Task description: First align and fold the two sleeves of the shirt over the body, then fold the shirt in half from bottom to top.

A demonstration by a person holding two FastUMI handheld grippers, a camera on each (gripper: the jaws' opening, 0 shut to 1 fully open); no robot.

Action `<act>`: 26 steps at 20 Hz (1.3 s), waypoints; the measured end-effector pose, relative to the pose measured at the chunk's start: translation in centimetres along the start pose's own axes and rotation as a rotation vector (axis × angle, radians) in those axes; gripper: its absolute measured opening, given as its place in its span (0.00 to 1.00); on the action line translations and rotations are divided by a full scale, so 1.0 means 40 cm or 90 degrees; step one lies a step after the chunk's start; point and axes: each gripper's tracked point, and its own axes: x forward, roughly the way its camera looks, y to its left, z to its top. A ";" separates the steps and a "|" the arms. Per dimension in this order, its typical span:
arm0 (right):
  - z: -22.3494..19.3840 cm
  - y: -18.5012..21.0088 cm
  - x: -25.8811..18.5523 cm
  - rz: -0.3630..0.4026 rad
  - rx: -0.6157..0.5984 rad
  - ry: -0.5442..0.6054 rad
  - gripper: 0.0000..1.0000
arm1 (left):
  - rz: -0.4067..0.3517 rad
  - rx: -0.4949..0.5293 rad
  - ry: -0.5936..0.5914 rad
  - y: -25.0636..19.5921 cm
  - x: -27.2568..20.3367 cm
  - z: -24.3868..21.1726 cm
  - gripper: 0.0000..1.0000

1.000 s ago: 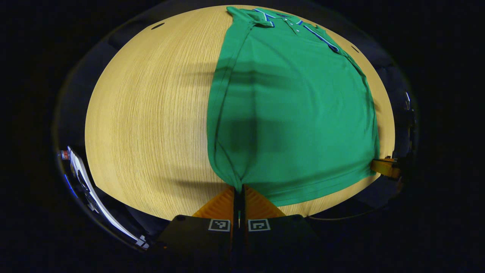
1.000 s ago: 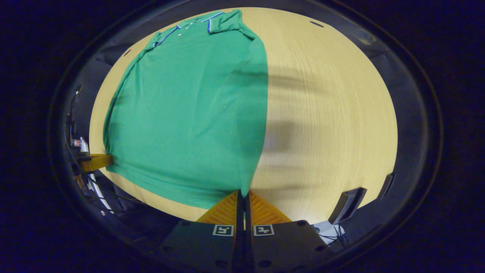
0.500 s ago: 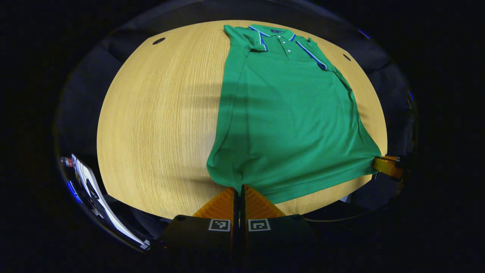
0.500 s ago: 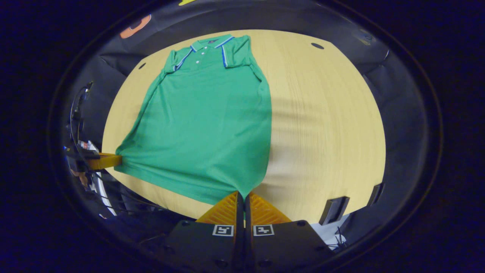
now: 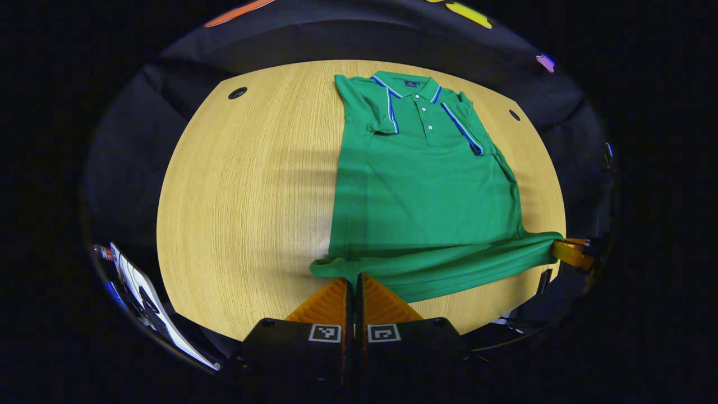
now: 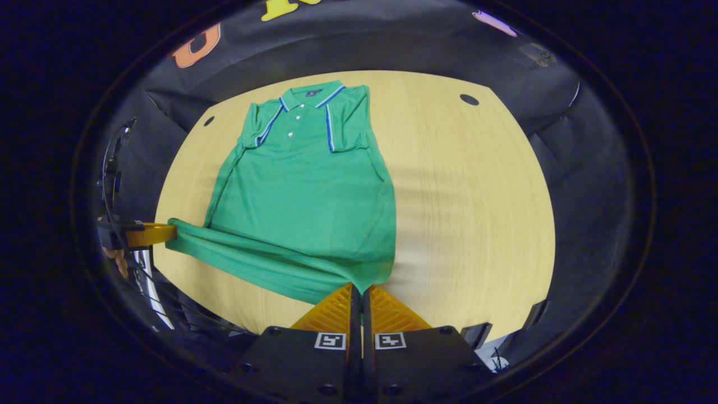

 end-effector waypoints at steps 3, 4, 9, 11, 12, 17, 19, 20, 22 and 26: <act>0.069 -0.001 0.004 -0.005 0.000 -0.016 0.02 | 0.006 0.003 -0.019 0.003 -0.003 0.066 0.03; 0.098 -0.003 0.005 -0.008 -0.004 -0.025 0.04 | 0.006 -0.002 -0.025 0.002 -0.002 0.089 0.03; 0.257 0.000 0.013 -0.021 -0.042 -0.108 0.04 | 0.018 0.004 -0.068 0.009 0.005 0.203 0.03; 0.298 0.007 0.032 -0.023 -0.051 -0.123 0.04 | 0.025 0.012 -0.085 0.018 0.013 0.248 0.03; 0.321 0.013 0.044 -0.020 -0.049 -0.130 0.04 | 0.031 0.011 -0.093 0.024 0.021 0.268 0.03; 0.450 0.020 0.102 -0.008 -0.047 -0.203 0.04 | 0.027 -0.012 -0.157 0.034 0.074 0.389 0.03; 0.493 0.016 0.127 -0.002 -0.045 -0.227 0.04 | 0.030 -0.023 -0.186 0.047 0.118 0.433 0.03; 0.513 0.017 0.144 0.002 -0.045 -0.236 0.02 | 0.029 -0.026 -0.198 0.050 0.139 0.455 0.03; 0.552 0.015 0.185 0.005 -0.044 -0.251 0.04 | 0.034 -0.026 -0.223 0.061 0.167 0.495 0.03; 0.640 0.017 0.259 0.000 -0.037 -0.283 0.02 | 0.039 -0.043 -0.281 0.068 0.251 0.596 0.03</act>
